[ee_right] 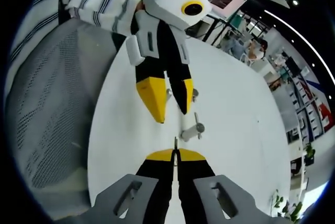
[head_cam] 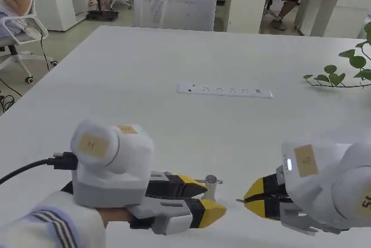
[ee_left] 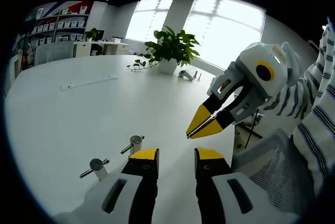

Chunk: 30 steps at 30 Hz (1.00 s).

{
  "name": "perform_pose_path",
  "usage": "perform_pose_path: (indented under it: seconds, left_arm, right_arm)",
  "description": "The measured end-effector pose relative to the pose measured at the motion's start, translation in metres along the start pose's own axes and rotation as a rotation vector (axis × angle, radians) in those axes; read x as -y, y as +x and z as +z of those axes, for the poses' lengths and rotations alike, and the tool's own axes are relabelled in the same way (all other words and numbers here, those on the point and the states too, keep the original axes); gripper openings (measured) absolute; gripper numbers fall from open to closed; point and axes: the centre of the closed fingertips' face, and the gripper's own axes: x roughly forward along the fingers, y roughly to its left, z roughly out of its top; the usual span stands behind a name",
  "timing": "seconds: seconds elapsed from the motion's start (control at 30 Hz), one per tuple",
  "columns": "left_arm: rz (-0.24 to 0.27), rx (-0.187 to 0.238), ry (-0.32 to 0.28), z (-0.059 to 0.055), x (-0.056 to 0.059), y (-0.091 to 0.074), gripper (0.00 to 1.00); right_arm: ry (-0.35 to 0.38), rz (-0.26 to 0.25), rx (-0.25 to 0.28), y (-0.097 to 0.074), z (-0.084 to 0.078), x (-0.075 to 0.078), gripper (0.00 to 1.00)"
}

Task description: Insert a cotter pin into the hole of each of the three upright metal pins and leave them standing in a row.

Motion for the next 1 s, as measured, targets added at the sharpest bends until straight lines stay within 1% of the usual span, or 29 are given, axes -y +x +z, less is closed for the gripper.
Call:
perform_pose_path:
  seconds: [0.07,0.2,0.3,0.37,0.53,0.6,0.67,0.87,1.0]
  left_arm:
    - [-0.005,0.0,-0.006,0.0,0.001,0.001,0.24]
    - [-0.019,-0.005,-0.018,-0.001,0.005,0.003,0.22]
    - [-0.024,0.007,-0.003,0.001,0.007,0.004,0.18]
    - [-0.036,0.0,-0.013,0.0,0.01,0.006,0.17]
    - [-0.051,-0.007,-0.018,-0.002,0.014,0.008,0.16]
    - [-0.057,-0.019,-0.011,-0.005,0.015,0.009,0.13]
    - [-0.058,-0.025,-0.01,-0.006,0.015,0.01,0.12]
    - [-0.063,-0.021,-0.023,-0.006,0.016,0.012,0.11]
    - [-0.072,-0.026,-0.033,-0.007,0.017,0.013,0.07]
  right_arm:
    - [0.018,-0.008,0.007,0.0,0.001,-0.001,0.02]
    - [0.012,-0.02,0.001,0.0,0.002,-0.006,0.02]
    - [0.016,-0.027,0.001,0.001,0.002,-0.008,0.02]
    - [0.015,-0.035,0.0,0.002,0.003,-0.009,0.02]
    - [0.015,-0.038,0.006,0.004,0.006,-0.012,0.02]
    - [0.02,-0.034,0.011,0.004,0.007,-0.013,0.02]
    - [0.018,-0.033,0.004,0.005,0.007,-0.014,0.02]
    - [0.029,-0.036,0.013,0.006,0.008,-0.014,0.02]
    - [0.032,-0.036,0.021,0.007,0.011,-0.015,0.02]
